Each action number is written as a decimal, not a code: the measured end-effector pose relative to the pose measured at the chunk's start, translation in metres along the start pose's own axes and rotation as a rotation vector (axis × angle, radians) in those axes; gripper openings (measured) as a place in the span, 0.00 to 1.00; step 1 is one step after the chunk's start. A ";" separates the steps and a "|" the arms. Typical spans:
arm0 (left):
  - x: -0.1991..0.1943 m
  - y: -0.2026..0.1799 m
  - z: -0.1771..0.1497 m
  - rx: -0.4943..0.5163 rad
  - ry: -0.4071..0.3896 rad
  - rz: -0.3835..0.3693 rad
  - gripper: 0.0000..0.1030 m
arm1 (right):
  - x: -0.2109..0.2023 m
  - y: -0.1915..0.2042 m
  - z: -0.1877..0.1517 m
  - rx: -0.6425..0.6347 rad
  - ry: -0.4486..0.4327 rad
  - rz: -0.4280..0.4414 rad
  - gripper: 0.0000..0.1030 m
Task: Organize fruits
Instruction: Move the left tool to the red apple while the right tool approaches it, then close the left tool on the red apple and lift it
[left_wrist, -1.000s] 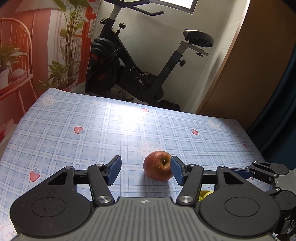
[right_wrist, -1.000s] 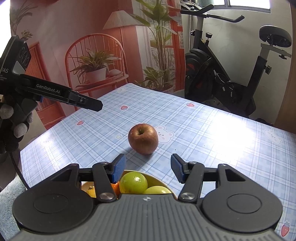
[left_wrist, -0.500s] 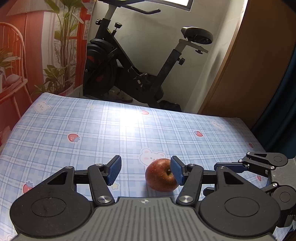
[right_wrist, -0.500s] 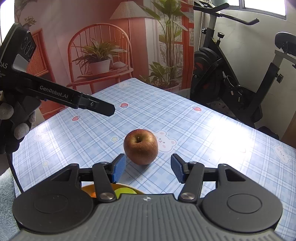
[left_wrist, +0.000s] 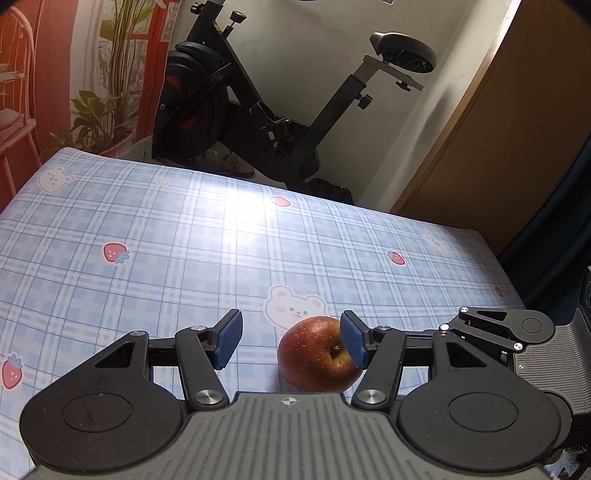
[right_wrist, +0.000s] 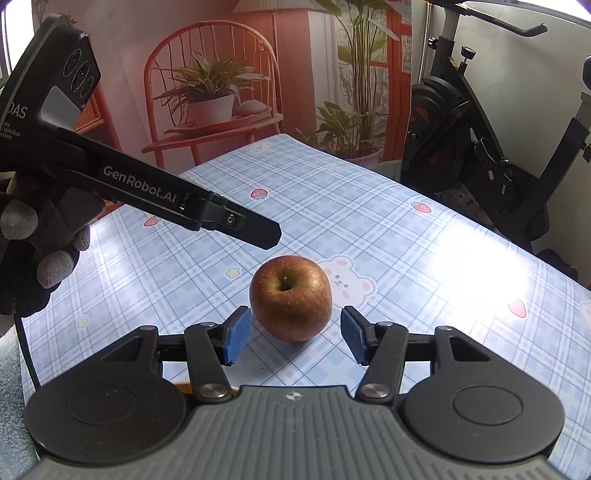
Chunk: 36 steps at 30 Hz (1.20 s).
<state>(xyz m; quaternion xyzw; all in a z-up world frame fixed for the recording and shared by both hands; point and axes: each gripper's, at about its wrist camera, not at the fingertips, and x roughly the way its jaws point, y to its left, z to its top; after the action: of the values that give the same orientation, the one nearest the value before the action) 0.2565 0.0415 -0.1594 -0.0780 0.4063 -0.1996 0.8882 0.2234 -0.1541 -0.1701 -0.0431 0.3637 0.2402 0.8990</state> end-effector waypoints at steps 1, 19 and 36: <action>0.003 0.002 0.000 -0.012 0.008 -0.007 0.59 | 0.002 -0.001 0.000 0.001 0.005 0.004 0.56; 0.030 0.011 -0.003 -0.120 0.097 -0.101 0.57 | 0.028 -0.004 0.005 -0.006 0.050 0.030 0.56; 0.032 0.010 -0.006 -0.120 0.095 -0.129 0.50 | 0.033 -0.004 0.003 0.001 0.058 0.034 0.57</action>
<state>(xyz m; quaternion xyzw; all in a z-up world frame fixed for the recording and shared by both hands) 0.2737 0.0372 -0.1880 -0.1474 0.4533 -0.2350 0.8471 0.2480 -0.1436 -0.1904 -0.0436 0.3905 0.2538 0.8839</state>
